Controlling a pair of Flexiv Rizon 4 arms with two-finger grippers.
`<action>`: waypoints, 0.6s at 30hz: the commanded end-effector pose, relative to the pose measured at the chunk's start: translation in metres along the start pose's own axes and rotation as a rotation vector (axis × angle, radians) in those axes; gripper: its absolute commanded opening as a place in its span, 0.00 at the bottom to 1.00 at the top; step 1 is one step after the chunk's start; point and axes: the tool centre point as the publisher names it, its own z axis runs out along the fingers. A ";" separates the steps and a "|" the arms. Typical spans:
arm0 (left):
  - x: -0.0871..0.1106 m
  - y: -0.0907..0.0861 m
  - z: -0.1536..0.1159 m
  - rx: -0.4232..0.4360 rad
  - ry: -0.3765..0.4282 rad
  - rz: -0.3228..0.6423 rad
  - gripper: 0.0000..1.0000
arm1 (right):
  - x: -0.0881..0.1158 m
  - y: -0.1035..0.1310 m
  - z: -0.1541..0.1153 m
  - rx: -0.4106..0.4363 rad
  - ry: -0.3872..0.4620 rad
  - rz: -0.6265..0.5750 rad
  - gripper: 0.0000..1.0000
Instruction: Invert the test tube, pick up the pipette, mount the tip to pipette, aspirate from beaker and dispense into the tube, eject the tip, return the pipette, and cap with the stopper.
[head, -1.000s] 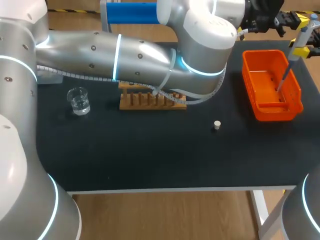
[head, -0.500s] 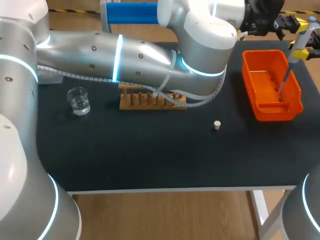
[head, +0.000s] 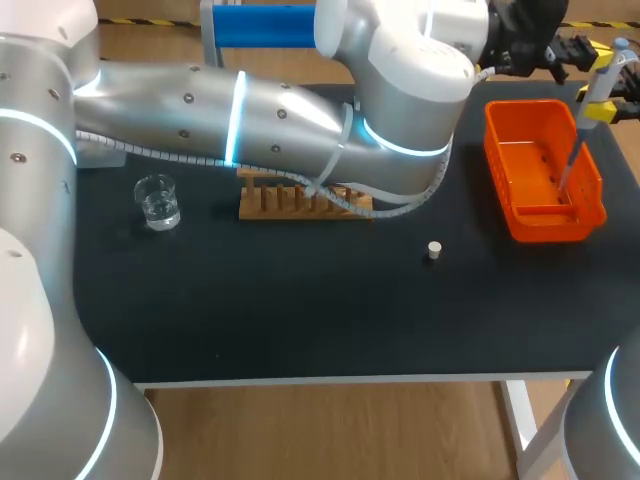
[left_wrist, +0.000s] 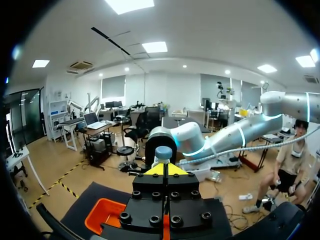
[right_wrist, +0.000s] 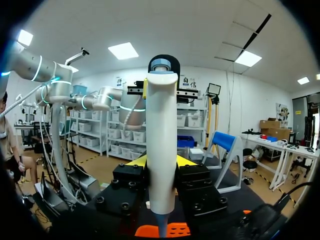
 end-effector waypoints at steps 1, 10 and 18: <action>0.000 0.024 0.011 0.110 -0.009 -0.003 0.00 | -0.002 0.013 0.001 0.002 0.008 -0.001 0.00; 0.001 0.032 0.015 0.097 -0.007 -0.011 0.00 | -0.002 0.013 0.001 0.002 0.008 -0.001 0.00; 0.001 0.036 0.017 0.090 -0.004 -0.019 0.00 | -0.002 0.013 0.001 0.002 0.008 -0.001 0.00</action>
